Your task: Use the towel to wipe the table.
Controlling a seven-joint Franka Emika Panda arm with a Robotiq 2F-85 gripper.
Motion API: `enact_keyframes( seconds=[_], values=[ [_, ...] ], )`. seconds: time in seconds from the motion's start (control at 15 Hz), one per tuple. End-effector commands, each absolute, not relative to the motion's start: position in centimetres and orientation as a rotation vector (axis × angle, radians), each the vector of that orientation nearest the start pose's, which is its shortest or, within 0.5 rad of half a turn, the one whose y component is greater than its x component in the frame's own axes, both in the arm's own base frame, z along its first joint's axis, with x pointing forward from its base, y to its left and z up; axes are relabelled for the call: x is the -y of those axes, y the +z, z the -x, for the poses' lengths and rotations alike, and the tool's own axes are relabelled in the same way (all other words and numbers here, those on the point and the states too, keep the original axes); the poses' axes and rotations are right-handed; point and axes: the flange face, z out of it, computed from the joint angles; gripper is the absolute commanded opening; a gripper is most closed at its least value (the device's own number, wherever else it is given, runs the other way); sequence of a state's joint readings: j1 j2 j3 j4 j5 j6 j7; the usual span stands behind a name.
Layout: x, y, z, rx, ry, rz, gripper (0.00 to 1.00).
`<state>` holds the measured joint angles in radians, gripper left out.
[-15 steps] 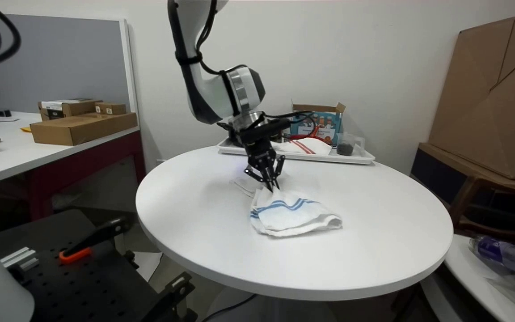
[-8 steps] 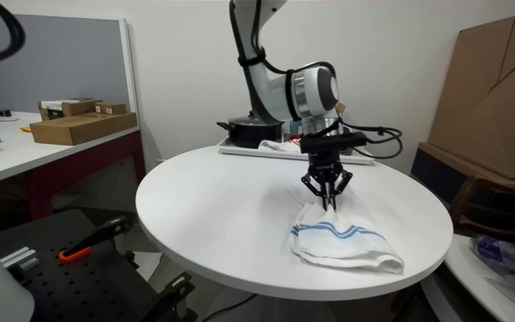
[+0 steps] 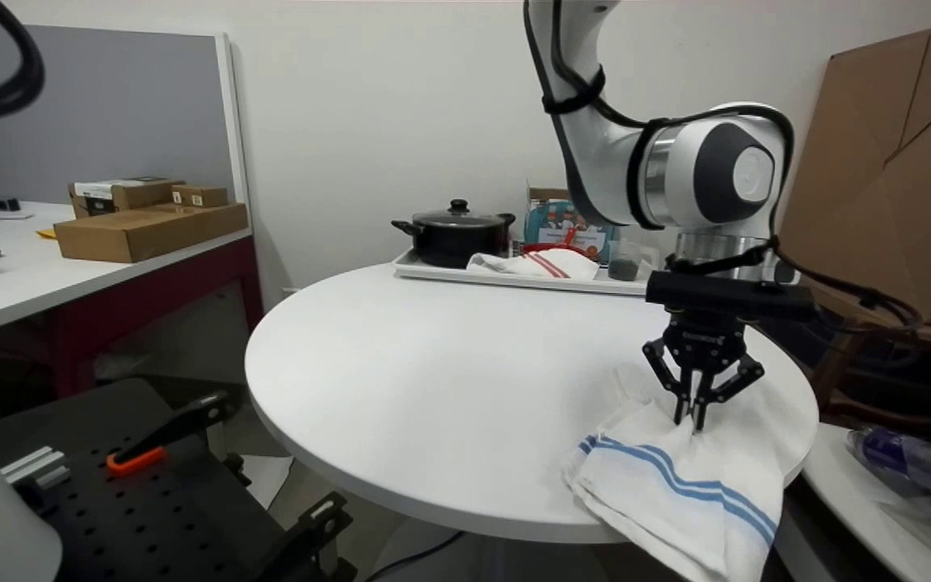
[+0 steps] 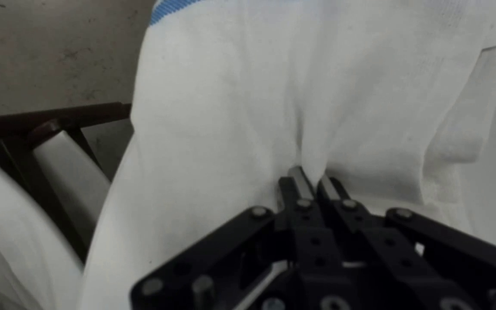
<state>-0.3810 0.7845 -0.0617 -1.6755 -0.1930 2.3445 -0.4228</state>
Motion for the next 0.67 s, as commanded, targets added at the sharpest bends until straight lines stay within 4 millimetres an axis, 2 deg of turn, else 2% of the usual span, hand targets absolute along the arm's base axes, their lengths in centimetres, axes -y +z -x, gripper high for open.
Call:
enact_keyframes(
  seconds=[0.0,0.2,0.33,0.6],
  values=[
    [28.2,9.6,-58.6,0.234,0.333,3.122,0.01],
    [24.0,9.6,-57.7,0.452,0.322,3.058,0.01],
    [21.1,10.4,-57.1,0.579,0.315,3.017,0.01],
    [13.3,11.7,-55.5,0.836,0.325,2.887,0.01]
  ],
)
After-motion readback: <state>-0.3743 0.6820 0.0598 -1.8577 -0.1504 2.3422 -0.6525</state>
